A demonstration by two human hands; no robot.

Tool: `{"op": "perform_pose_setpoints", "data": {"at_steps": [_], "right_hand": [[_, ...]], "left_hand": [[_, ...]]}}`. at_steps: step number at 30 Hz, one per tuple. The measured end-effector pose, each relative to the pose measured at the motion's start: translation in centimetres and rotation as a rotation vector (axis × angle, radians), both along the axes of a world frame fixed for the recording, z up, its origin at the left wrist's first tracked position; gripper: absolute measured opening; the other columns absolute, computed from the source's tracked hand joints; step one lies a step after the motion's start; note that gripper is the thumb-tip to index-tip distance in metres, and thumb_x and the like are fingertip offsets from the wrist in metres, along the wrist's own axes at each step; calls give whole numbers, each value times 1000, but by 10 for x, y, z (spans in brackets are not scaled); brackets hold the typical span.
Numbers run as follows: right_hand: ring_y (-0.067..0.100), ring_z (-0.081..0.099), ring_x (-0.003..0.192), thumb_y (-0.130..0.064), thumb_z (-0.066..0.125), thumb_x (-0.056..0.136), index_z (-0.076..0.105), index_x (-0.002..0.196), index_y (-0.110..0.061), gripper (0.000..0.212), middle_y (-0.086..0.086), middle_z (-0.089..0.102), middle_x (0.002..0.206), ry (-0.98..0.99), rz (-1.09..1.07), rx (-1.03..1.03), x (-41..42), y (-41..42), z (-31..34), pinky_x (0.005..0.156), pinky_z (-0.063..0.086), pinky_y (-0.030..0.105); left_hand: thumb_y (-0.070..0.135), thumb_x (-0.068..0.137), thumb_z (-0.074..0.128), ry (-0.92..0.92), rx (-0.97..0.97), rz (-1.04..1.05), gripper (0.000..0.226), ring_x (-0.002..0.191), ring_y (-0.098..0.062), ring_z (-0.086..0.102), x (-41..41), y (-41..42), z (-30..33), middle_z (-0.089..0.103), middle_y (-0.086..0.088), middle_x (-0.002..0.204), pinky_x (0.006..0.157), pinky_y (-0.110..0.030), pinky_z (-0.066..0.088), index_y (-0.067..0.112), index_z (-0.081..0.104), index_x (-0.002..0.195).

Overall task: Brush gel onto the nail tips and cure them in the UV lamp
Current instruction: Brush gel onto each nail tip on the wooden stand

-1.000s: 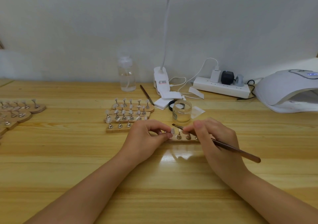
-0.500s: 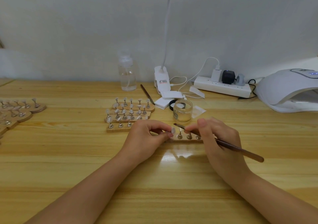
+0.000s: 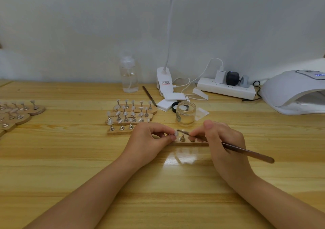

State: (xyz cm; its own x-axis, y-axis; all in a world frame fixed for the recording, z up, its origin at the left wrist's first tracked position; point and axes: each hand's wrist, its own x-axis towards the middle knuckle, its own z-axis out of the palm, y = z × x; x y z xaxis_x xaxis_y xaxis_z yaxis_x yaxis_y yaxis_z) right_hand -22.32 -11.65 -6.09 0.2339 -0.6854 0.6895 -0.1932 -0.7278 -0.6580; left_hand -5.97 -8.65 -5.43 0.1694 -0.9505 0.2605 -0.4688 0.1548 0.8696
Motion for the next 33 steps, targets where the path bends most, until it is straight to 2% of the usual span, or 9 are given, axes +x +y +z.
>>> {"op": "perform_pose_setpoints", "data": {"at_steps": [3, 6, 10, 15, 18, 21, 25, 29, 33], "right_hand": [[-1, 61, 68, -35, 39, 89, 69, 68, -23, 39, -6, 67, 62, 25, 6, -10, 1, -1, -1, 78, 40, 17], [1, 60, 63, -35, 36, 89, 68, 60, -18, 46, -7, 66, 61, 4, 4, -7, 0, 0, -2, 80, 37, 24], [1, 59, 70, -35, 37, 89, 67, 70, -25, 37, -15, 65, 64, 91, -57, -75, 2, -1, 1, 80, 37, 25], [2, 59, 64, -35, 36, 88, 67, 62, -24, 42, -9, 65, 57, 7, -17, -11, 0, 0, 0, 80, 37, 22], [1, 59, 70, -36, 38, 89, 67, 69, -27, 37, -13, 66, 63, 74, -31, -31, 2, -1, 1, 81, 37, 21], [0, 60, 64, -37, 37, 88, 68, 60, -19, 45, -7, 66, 57, 16, 2, 8, 1, 0, -1, 80, 36, 22], [1, 60, 71, -38, 37, 89, 65, 68, -29, 35, -12, 65, 63, 58, -22, -13, 1, 0, 1, 81, 38, 21], [-4, 58, 64, -39, 39, 87, 66, 58, -22, 43, -10, 63, 54, 3, 20, 30, 0, 1, 0, 77, 38, 22], [1, 60, 68, -39, 41, 87, 62, 66, -32, 31, -11, 66, 61, 42, -5, -8, 1, 1, 3, 79, 39, 20]], "left_hand": [[10, 73, 74, -1, 0, -14, 20, 66, -4, 58, 0, 0, 0, 67, 11, 70, 63, -13, 44, 29, 71, 71], [10, 73, 74, -3, 1, -13, 19, 65, -1, 56, 1, 0, -1, 67, 12, 70, 60, -8, 40, 28, 71, 72], [10, 74, 73, 4, 1, -11, 14, 73, -11, 62, 1, -1, -2, 70, 7, 74, 62, -10, 43, 24, 73, 75], [9, 72, 74, 0, -14, -6, 20, 62, 4, 55, 0, 0, -1, 65, 14, 66, 58, -5, 38, 29, 71, 70], [8, 72, 74, -3, -19, -9, 23, 63, 2, 56, 0, -1, -2, 67, 12, 69, 58, -5, 38, 30, 71, 69], [8, 72, 74, 3, -17, -15, 22, 63, 1, 56, 0, 0, -1, 68, 10, 69, 57, -5, 39, 30, 71, 69], [9, 72, 74, -3, -18, -6, 22, 65, -1, 57, 0, -1, -1, 68, 11, 70, 58, -6, 39, 30, 71, 69], [9, 72, 74, -12, -10, -10, 20, 66, 0, 57, 0, 0, 0, 68, 10, 71, 58, -6, 39, 29, 71, 71], [9, 73, 74, -17, -7, -8, 21, 64, 2, 55, 0, 1, 0, 66, 13, 70, 58, -5, 39, 30, 70, 71]]}}
